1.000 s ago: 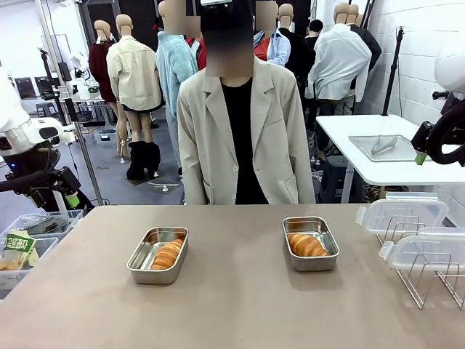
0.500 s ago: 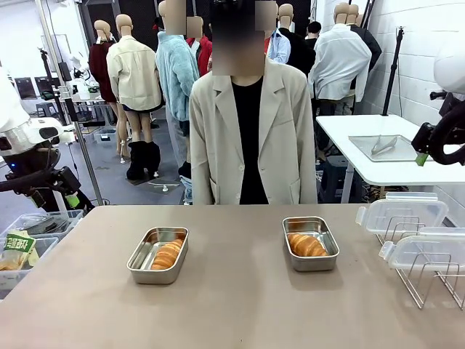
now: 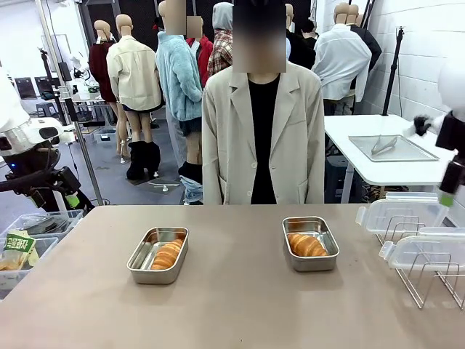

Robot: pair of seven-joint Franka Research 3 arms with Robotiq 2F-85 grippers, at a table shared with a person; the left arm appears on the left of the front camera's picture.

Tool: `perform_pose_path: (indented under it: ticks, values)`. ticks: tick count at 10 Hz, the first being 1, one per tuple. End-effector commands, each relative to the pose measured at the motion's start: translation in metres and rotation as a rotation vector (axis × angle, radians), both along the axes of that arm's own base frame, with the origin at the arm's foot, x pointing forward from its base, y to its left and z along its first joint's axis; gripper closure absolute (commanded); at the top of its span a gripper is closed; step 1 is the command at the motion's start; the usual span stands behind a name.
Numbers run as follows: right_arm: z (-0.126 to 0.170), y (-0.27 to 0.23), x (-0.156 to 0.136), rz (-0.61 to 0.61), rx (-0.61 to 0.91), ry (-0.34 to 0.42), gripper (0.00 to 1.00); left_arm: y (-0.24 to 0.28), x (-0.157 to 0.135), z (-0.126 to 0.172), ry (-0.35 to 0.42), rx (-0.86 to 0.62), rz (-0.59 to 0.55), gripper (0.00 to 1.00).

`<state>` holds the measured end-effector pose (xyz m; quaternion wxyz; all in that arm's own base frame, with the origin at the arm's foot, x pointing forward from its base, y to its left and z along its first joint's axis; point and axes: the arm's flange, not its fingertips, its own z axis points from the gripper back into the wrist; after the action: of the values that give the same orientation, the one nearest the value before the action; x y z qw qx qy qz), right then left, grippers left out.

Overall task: Place the bread in airtight containers.
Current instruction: Pick up one Airtight Container lid and hand it to the human.

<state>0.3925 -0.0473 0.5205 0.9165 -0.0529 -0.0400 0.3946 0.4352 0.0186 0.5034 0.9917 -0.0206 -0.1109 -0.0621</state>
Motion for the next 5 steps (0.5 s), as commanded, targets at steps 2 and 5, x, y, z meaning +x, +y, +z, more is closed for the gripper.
perform_pose_path:
  ticks: [2,5]
  values:
    - [-0.021,-0.001,-0.006,0.359,-0.184,0.105,0.0,0.002,0.001,0.0,0.0,-0.004,0.001,0.0]
    - [-0.038,0.014,-0.001,0.648,-0.192,0.258,0.0,0.002,0.001,0.0,0.0,-0.004,0.001,0.0]
